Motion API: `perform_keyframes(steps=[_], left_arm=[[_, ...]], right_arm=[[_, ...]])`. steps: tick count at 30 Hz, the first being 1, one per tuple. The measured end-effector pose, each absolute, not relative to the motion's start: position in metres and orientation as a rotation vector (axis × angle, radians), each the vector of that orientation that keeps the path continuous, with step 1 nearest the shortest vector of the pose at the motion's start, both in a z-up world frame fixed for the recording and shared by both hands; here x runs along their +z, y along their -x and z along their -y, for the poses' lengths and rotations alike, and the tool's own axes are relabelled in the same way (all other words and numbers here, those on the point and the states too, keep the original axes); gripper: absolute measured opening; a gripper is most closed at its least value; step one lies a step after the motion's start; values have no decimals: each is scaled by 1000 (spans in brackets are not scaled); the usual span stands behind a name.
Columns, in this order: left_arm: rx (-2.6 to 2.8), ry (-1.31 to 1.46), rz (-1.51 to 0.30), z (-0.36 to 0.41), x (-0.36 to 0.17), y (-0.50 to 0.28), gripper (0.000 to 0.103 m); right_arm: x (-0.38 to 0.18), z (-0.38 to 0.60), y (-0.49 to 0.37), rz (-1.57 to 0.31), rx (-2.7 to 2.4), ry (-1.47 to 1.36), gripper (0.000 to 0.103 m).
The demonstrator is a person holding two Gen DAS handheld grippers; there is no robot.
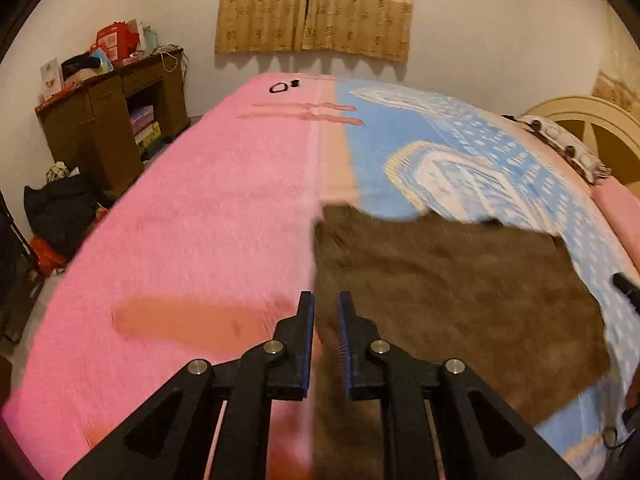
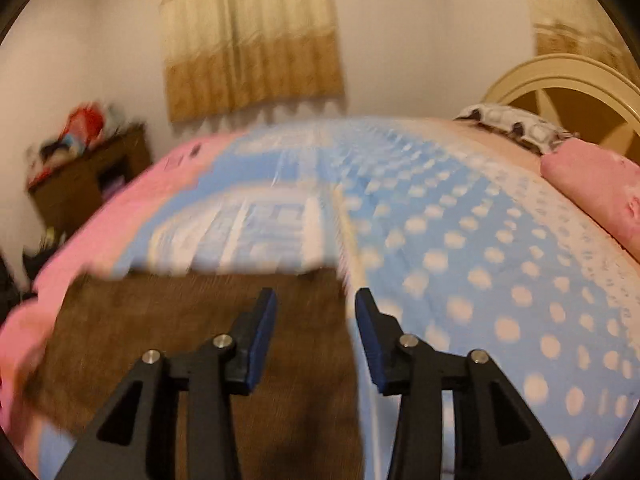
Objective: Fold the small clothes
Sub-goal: 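Lift the hem with both grippers and fold it over toward the collar, then open both grippers and release the folded sweater onto the bed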
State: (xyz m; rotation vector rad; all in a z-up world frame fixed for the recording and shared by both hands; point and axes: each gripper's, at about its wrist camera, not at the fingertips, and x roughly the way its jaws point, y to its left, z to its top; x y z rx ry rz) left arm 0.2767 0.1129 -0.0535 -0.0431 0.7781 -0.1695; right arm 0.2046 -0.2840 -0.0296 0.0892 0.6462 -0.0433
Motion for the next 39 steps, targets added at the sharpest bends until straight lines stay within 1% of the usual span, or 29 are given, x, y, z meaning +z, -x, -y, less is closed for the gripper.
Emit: perform_keyframes(steps=[1, 4, 6, 8, 9, 11, 15, 16, 17, 18, 19, 20, 21, 22, 25, 27, 30, 32, 39], left_arm=[[-179, 46, -775, -106, -59, -263, 12], [-140, -12, -807, -86, -83, -244, 12], [-90, -32, -855, -83, -104, -237, 12], [-76, -8, -802, -87, -110, -225, 12], [-65, -11, -802, -87, -111, -222, 13], [-45, 1, -825, -91, -107, -220, 20], [-61, 69, -848, -105, -92, -198, 21], [-66, 72, -840, -107, -90, -188, 22], [-60, 69, -833, -109, -89, -179, 31], [-47, 67, -828, -110, -91, -173, 48], [-30, 75, -826, -114, -95, -165, 56], [-21, 92, -831, -118, -100, -158, 61], [-19, 113, -848, -120, -106, -156, 61], [-22, 126, -862, -122, -110, -152, 61], [-18, 84, -841, -118, -107, -138, 61], [-21, 89, -841, -121, -106, -134, 61], [-32, 165, -828, -130, -101, -132, 61], [-45, 219, -827, -134, -98, -138, 61], [-64, 369, -821, -133, -93, -183, 61]], right_arm=[[-38, 276, -193, -672, -20, -82, 28], [-62, 257, -176, -714, -36, -23, 28], [-76, 256, -171, -741, -31, -47, 30], [-99, 254, -170, -805, -50, -59, 30], [-102, 256, -171, -802, -55, -60, 31], [-98, 256, -170, -802, -62, -60, 31], [-90, 256, -161, -815, -96, -75, 31], [-83, 259, -144, -780, -88, -141, 34], [-79, 260, -130, -748, -66, -179, 34], [-80, 257, -124, -735, -61, -181, 36], [-83, 253, -116, -734, -73, -158, 43], [-92, 249, -114, -769, -96, -122, 47], [-105, 246, -117, -823, -102, -108, 50], [-107, 242, -115, -801, -102, -89, 50], [-91, 241, -109, -830, -83, -122, 50], [-73, 244, -91, -769, -58, -191, 50], [-53, 234, -67, -693, -40, -195, 51], [-48, 224, -56, -668, -16, -195, 54], [-57, 202, -67, -685, 51, -196, 54]])
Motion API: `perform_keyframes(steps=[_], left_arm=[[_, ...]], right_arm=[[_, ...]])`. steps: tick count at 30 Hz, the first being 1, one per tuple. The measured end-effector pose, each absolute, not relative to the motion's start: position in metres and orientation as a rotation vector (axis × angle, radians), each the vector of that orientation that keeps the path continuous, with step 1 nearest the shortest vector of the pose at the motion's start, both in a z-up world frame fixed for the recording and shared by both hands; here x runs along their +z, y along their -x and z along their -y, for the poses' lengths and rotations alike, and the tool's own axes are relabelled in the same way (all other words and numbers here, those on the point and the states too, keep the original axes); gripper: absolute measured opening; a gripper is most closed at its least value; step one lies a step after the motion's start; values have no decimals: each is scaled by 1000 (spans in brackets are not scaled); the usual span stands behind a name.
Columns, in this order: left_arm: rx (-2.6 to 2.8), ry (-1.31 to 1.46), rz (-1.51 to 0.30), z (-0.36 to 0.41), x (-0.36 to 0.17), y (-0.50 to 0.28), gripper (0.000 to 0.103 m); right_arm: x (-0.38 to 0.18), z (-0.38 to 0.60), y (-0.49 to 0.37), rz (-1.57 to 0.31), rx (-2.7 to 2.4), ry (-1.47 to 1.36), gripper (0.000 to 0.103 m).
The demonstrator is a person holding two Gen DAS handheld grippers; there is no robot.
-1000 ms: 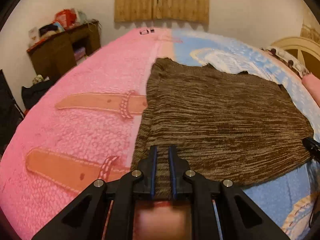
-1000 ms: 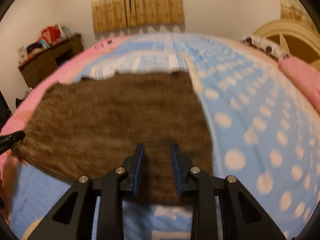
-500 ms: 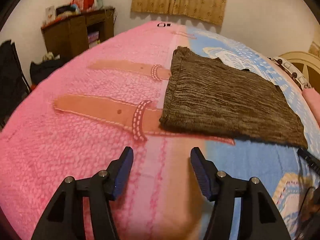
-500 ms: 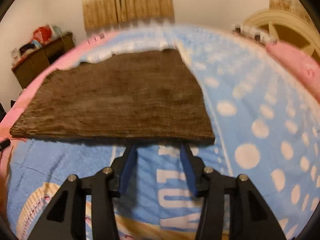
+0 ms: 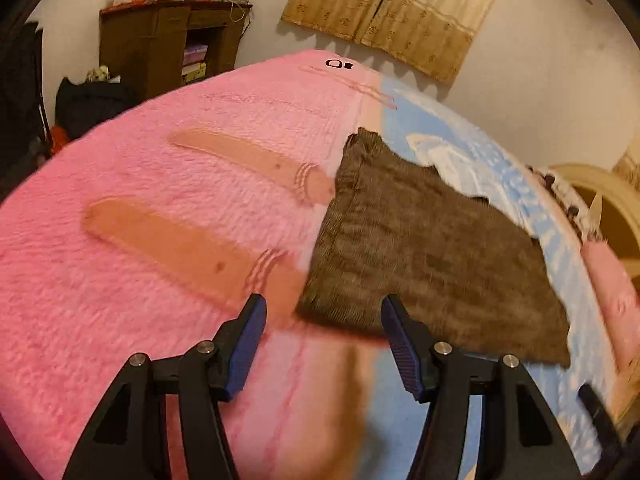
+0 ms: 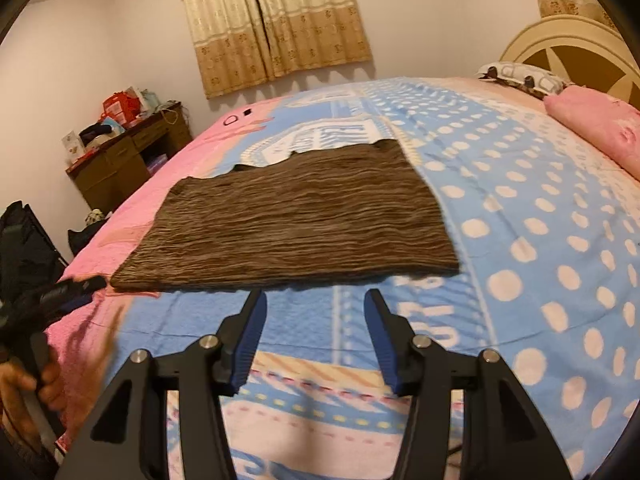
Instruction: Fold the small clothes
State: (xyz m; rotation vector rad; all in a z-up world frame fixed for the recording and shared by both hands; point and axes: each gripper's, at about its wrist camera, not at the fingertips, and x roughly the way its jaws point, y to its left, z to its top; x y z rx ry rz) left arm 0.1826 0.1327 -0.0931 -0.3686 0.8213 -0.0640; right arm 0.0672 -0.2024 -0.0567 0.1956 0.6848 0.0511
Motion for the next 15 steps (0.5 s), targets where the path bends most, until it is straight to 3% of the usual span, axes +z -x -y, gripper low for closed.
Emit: perform_keyframes(steps=[6, 9, 15], left_arm=[[-98, 454, -866, -118, -110, -207, 61], [-108, 450, -849, -113, -109, -205, 71], [-73, 365, -828, -102, -111, -212, 73]], right_arm=[[-67, 194, -80, -727, 73, -207, 54], [-74, 194, -84, -741, 73, -215, 54], [-77, 199, -93, -754, 67, -246, 54]])
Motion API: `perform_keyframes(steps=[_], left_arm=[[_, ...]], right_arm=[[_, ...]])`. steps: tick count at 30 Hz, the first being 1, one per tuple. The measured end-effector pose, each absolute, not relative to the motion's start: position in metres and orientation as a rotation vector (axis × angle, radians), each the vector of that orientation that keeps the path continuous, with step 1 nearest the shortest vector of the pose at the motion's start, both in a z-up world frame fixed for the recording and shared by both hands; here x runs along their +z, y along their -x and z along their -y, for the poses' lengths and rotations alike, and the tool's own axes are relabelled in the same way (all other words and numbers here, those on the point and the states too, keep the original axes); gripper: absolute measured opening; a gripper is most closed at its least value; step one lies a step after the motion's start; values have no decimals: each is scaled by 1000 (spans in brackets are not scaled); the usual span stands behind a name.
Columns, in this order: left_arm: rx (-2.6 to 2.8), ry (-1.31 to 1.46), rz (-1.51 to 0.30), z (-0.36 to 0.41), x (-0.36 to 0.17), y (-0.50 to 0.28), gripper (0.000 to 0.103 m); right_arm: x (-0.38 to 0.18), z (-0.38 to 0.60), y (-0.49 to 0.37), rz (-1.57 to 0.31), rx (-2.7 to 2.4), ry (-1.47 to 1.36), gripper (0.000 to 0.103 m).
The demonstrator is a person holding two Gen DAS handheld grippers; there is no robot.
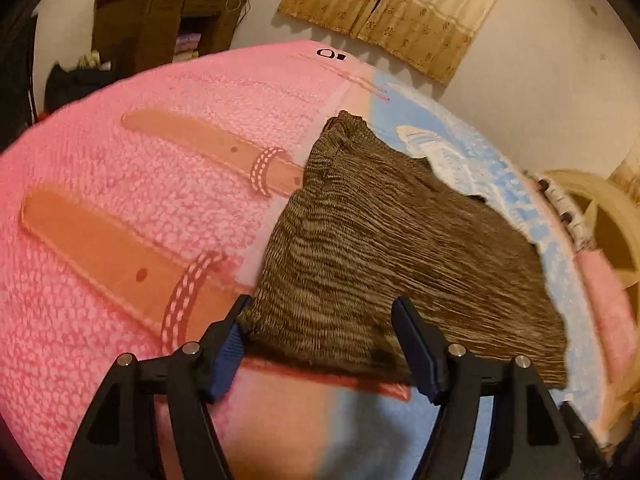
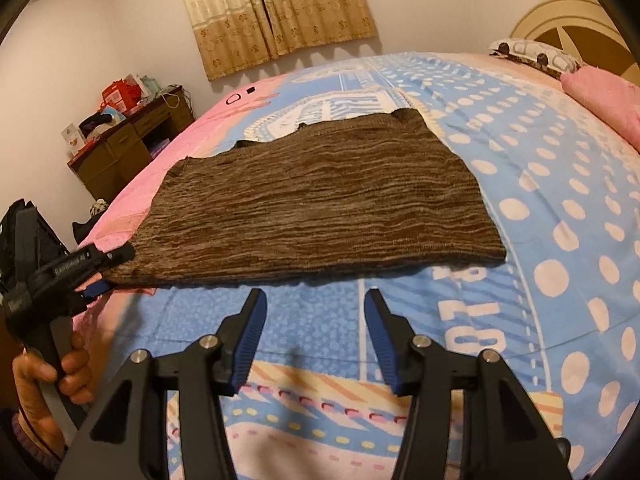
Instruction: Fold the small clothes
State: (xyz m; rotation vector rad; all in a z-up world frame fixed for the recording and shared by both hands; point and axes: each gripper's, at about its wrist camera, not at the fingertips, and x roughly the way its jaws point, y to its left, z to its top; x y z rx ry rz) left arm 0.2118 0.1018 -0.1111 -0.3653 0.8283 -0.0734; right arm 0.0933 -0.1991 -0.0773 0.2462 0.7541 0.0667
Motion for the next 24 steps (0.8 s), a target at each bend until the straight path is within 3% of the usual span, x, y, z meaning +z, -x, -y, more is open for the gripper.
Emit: perform_keyframes(steps=[3, 18, 21, 24], left_arm=[[-44, 320, -838, -91, -111, -219, 83], [148, 107, -846, -74, -110, -214, 83], [166, 165, -789, -88, -104, -205, 83], [120, 231, -858, -93, -114, -217, 83]], right_arm=[[-77, 199, -97, -756, 75, -251, 54], [-86, 210, -95, -774, 59, -297, 54], [-83, 212, -94, -768, 65, -303, 54], [-82, 209, -96, -770, 72, -299, 54]])
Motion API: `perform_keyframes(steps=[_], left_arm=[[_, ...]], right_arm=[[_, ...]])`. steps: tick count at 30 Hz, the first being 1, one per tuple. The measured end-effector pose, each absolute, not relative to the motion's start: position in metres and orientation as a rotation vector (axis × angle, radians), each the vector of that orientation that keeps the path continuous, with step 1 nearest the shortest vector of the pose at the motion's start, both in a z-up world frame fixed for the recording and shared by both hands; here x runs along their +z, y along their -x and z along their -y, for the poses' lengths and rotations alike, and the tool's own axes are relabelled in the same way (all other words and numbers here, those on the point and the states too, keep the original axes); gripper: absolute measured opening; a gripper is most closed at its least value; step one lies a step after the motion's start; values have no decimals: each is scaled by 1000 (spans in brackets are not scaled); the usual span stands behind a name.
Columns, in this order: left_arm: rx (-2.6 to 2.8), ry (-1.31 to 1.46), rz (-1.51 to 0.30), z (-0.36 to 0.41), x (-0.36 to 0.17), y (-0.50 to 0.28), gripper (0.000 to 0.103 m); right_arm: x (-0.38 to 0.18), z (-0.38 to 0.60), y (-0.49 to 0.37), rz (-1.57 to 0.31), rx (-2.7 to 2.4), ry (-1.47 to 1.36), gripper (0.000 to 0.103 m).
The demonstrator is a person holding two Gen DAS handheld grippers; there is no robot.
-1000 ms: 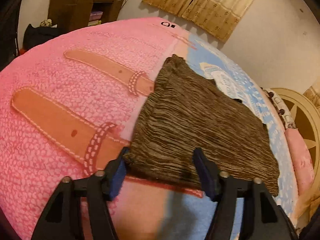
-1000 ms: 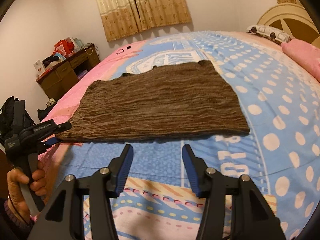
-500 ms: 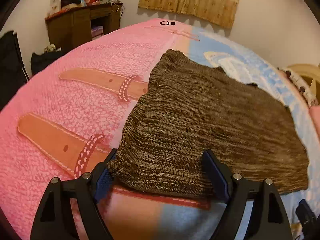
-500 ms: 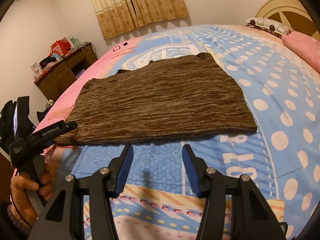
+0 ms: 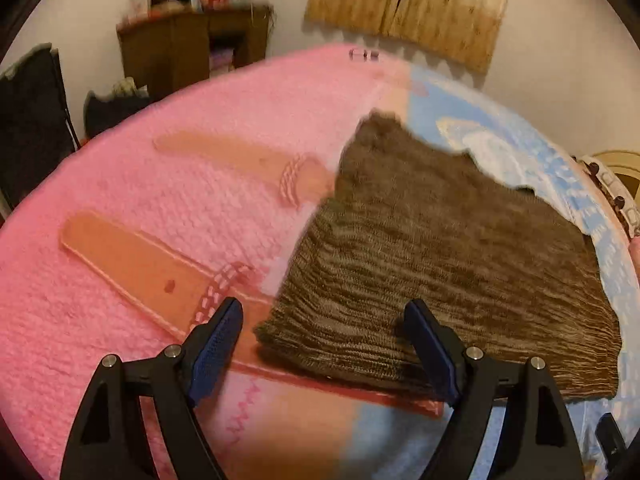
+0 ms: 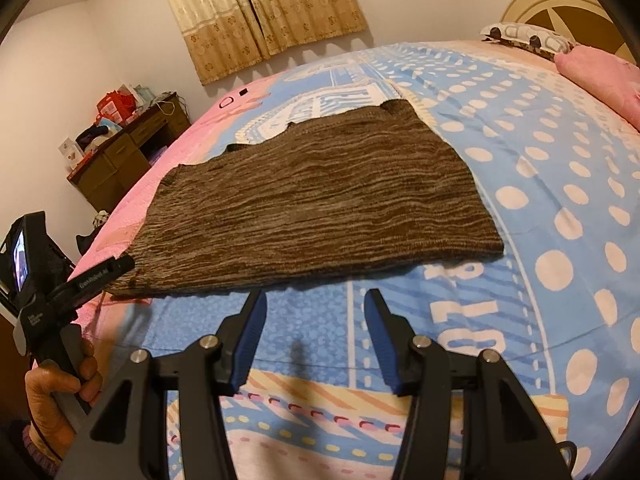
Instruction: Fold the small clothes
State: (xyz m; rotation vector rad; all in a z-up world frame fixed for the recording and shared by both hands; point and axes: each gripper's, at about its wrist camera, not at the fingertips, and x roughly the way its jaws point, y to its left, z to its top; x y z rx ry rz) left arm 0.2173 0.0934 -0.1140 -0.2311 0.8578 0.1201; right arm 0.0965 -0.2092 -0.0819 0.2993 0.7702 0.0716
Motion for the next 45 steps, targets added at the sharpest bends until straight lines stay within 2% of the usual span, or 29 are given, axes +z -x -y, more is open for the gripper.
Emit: perform_keyframes(steps=[6, 18, 21, 29, 35, 40, 45], left_arm=[[66, 102, -846, -68, -119, -220, 83], [47, 116, -850, -67, -118, -219, 83], [39, 118, -848, -69, -118, -219, 83], [33, 119, -840, -69, -119, -218, 83], [24, 134, -825, -71, -119, -215, 83], [-39, 252, -785, -88, -117, -208, 83], [-22, 218, -789, -81, -116, -210, 83]], right_arm=[[-82, 199, -100, -783, 81, -279, 58], [-77, 198, -109, -799, 64, -256, 58], [-70, 194, -113, -782, 70, -253, 64], [-72, 172, -120, -798, 95, -218, 64], [-77, 187, -121, -824, 64, -278, 64], [-65, 195, -122, -782, 36, -257, 64], [-64, 251, -121, -741, -97, -374, 66]])
